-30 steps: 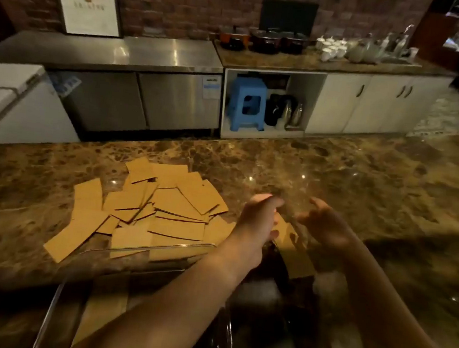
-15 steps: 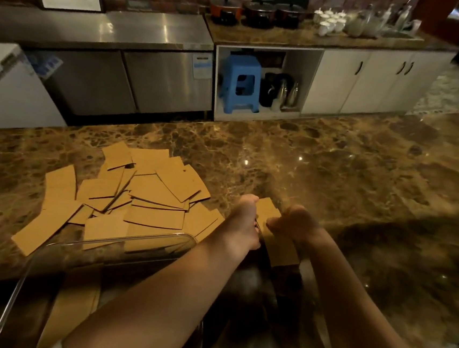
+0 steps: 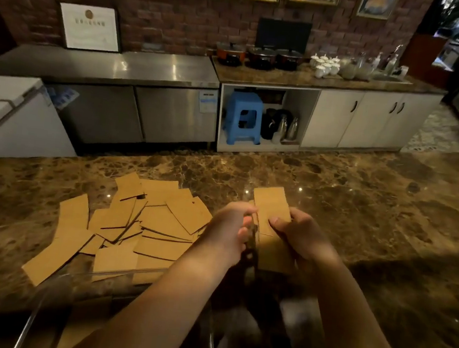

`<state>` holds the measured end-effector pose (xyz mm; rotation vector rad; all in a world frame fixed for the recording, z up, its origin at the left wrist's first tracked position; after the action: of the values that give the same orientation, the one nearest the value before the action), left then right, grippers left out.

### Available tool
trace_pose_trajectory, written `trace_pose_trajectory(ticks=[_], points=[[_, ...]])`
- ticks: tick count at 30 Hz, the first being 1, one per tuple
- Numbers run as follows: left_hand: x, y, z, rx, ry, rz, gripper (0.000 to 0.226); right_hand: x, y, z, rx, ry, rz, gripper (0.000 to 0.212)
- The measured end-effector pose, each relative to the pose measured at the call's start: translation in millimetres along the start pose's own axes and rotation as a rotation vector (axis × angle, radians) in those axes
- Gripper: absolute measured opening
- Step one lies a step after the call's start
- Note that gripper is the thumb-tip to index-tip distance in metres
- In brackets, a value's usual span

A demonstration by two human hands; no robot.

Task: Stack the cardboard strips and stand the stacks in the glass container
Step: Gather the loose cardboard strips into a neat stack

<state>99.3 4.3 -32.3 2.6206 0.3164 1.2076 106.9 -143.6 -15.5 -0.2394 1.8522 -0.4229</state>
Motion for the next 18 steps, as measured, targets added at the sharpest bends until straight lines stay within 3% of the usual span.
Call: trace_pose_trajectory(ticks=[4, 8, 10, 13, 16, 18], points=[[51.6, -37.2, -30.7, -0.113, 0.249, 0.041, 0.024, -63.2, 38.7, -21.7, -0.123, -0.112, 0.102, 0.036], [87.7, -87.8, -55.3, -0.19, 0.412, -0.023, 0.035, -106.5, 97.7, -40.9, -0.221, -0.175, 0.278, 0.013], [98.7, -109.5, -64.7, -0.185, 0.434, -0.026, 0.036, -120.6, 114.1, -43.8, -0.216, -0.192, 0.282, 0.022], [117.0, -137.0, -70.0, -0.147, 0.502, -0.019, 0.039, -137.7, 122.7, -43.8, -0.198, -0.252, 0.263, 0.012], [127.5, -156.9, -69.6, -0.165, 0.505, -0.118, 0.04, -144.4, 124.6, -41.6, -0.193, -0.275, 0.309, 0.026], [133.3, -163.5, -67.9, -0.195, 0.515, -0.154, 0.042, -147.3, 125.6, -37.9, -0.189, -0.291, 0.355, 0.023]])
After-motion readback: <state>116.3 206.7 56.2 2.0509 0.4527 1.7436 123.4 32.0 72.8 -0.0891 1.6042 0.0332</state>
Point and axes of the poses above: each hand's wrist, its own z-axis towards the middle knuckle, its own y-axis out of the palm, x = y × z, the point moved 10 cm from there along z, towards the middle knuckle, and after that the axes turned 1 degree about -z, right-handed, at the moved point
